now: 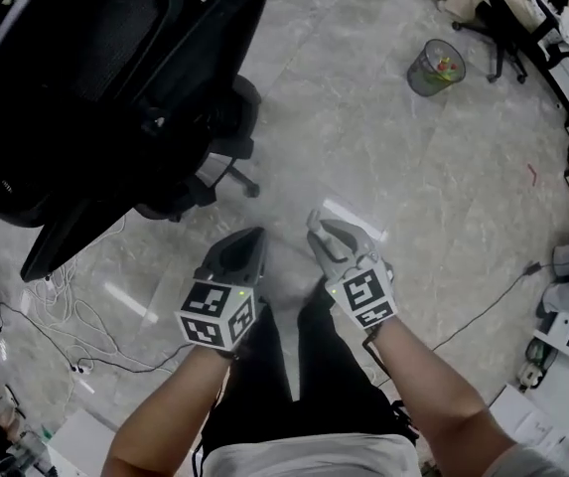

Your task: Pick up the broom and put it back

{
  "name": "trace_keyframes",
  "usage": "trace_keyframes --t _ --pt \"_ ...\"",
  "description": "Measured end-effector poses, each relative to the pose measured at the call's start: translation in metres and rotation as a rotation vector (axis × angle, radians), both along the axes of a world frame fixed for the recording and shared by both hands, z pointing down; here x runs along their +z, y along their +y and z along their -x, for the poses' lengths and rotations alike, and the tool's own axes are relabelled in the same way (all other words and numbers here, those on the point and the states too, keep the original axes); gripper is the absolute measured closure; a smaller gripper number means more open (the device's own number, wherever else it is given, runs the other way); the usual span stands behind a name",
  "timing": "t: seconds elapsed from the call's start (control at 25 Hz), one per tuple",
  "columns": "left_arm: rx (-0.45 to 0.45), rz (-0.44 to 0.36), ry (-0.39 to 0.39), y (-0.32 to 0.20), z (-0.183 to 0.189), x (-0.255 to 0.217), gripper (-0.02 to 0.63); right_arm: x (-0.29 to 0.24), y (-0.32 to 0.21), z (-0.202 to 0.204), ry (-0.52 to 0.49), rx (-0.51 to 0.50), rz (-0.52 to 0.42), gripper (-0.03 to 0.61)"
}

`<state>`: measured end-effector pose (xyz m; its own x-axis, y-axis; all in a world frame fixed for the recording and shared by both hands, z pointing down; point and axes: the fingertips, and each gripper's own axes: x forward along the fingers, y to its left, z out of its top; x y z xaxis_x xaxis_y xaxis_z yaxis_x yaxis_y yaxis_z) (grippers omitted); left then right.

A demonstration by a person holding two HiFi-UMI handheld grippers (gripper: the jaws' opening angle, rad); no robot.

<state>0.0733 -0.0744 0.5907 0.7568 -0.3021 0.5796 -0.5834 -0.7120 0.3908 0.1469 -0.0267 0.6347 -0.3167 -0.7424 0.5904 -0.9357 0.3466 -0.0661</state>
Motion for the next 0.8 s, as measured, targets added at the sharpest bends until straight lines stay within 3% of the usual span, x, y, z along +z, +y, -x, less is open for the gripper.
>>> trace_keyframes --t 0.28,0.52,0.64,0.8 --pt "-0.107 -0.058 0.013 -0.016 0.074 -0.101 0.606 -0.112 -0.010 0.069 0.017 -0.154 -0.067 0.495" --pt "-0.176 -0.047 0.021 -0.009 0.147 -0.148 0.606 -0.173 -0.035 0.135 0.040 -0.201 -0.088 0.494" --pt "-0.208 -0.044 0.034 -0.017 0.179 -0.160 0.606 -0.186 -0.060 0.163 0.053 -0.197 -0.079 0.494" --pt "-0.234 -0.044 0.041 -0.034 0.219 -0.167 0.606 -0.165 -0.094 0.204 0.041 -0.185 -0.038 0.491"
